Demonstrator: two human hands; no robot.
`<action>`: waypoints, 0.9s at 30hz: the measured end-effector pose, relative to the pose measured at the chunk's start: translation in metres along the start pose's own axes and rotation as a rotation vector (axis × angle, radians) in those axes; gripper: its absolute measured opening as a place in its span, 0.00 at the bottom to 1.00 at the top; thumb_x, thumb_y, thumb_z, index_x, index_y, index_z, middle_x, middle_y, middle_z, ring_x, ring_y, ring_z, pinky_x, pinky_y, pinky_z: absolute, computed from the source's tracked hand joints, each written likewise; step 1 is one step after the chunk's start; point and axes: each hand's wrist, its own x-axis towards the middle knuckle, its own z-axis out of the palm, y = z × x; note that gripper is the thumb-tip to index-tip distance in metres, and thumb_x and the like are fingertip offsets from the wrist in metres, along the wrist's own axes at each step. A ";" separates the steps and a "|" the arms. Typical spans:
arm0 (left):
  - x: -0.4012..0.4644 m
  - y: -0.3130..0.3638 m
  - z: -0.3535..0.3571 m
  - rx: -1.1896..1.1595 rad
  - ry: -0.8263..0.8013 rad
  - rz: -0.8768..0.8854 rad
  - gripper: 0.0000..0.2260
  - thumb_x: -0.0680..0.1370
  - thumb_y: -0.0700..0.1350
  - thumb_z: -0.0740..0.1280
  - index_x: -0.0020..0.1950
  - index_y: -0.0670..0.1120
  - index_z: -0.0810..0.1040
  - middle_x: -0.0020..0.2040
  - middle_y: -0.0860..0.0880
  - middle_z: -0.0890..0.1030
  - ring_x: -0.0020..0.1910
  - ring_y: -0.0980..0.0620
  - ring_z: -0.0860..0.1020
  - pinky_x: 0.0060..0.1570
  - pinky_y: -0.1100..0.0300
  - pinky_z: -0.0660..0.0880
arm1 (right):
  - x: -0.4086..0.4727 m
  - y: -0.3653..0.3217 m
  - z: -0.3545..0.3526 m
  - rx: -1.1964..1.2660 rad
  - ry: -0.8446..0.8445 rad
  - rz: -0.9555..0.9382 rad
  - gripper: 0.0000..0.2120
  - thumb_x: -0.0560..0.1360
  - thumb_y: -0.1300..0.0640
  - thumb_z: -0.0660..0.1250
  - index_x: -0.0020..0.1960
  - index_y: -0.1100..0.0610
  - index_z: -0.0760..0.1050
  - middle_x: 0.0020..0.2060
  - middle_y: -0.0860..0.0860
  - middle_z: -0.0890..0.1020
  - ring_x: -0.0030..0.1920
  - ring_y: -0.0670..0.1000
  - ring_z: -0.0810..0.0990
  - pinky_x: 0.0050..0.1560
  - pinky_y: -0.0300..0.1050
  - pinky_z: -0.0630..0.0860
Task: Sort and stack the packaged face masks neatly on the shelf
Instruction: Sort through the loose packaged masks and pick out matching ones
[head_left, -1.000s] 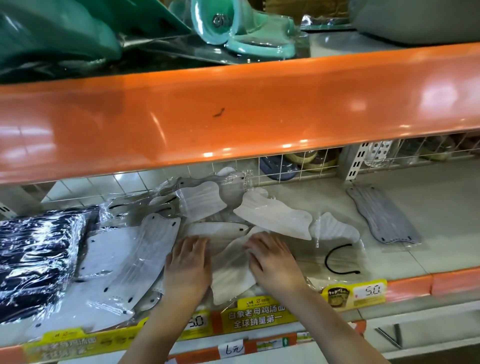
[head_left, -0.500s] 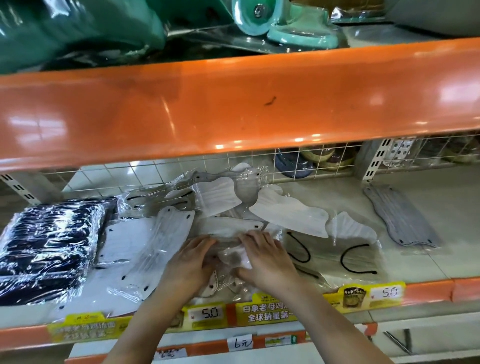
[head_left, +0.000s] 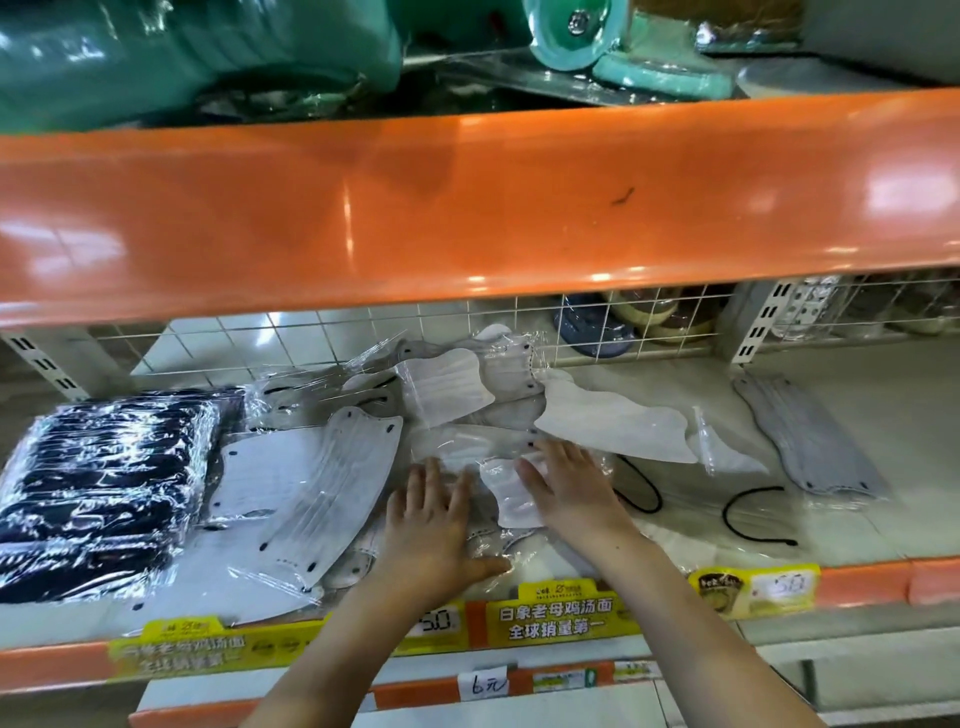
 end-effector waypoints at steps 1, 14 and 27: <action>0.001 0.002 0.000 0.010 0.013 -0.010 0.44 0.73 0.70 0.57 0.78 0.50 0.40 0.77 0.41 0.37 0.76 0.40 0.39 0.73 0.44 0.45 | -0.001 0.000 0.000 0.020 0.004 -0.008 0.24 0.81 0.44 0.55 0.71 0.56 0.65 0.68 0.54 0.70 0.69 0.55 0.64 0.69 0.48 0.60; 0.016 -0.022 -0.036 -0.338 0.201 0.040 0.09 0.80 0.50 0.61 0.52 0.49 0.79 0.52 0.51 0.81 0.52 0.51 0.78 0.42 0.61 0.65 | -0.025 0.008 0.005 -0.274 -0.098 -0.254 0.38 0.72 0.39 0.67 0.76 0.49 0.57 0.73 0.50 0.61 0.74 0.54 0.57 0.71 0.53 0.58; 0.020 0.001 -0.004 -0.234 0.359 0.044 0.11 0.81 0.54 0.55 0.56 0.52 0.74 0.59 0.55 0.74 0.61 0.52 0.71 0.56 0.55 0.67 | 0.002 0.017 -0.005 -0.032 0.209 0.016 0.14 0.80 0.46 0.47 0.43 0.51 0.66 0.34 0.48 0.76 0.45 0.60 0.79 0.37 0.45 0.62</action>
